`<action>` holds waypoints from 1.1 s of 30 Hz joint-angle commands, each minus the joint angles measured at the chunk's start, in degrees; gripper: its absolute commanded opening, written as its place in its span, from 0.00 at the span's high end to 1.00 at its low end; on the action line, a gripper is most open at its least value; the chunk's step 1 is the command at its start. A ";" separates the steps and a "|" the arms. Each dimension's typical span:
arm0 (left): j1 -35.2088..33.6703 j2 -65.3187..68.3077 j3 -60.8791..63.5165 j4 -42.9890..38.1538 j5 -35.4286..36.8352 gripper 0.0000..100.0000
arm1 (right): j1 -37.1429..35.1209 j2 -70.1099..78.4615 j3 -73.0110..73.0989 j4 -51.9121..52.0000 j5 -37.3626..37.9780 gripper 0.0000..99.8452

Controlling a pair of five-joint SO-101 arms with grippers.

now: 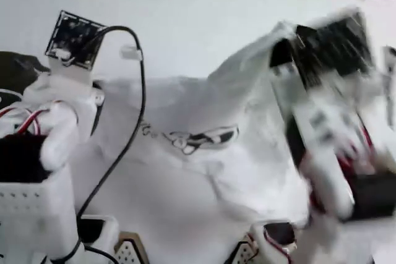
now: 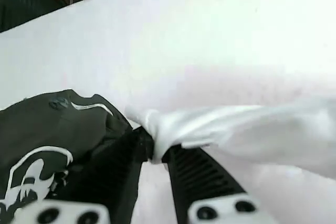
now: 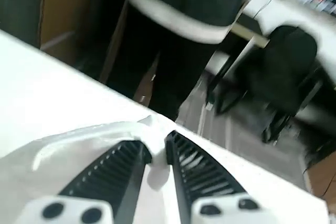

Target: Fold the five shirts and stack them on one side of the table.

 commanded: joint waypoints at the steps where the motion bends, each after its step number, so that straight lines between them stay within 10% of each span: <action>1: 0.44 -0.26 4.62 -8.79 -1.93 0.97 | -0.13 1.19 10.99 -11.56 0.70 0.98; 12: 0.44 29.98 -12.97 -16.62 -2.90 0.97 | 4.09 10.24 19.25 -25.71 0.62 0.98; 33: 0.79 82.29 -56.57 1.76 -3.08 0.97 | 3.82 40.66 11.25 -21.67 0.18 0.98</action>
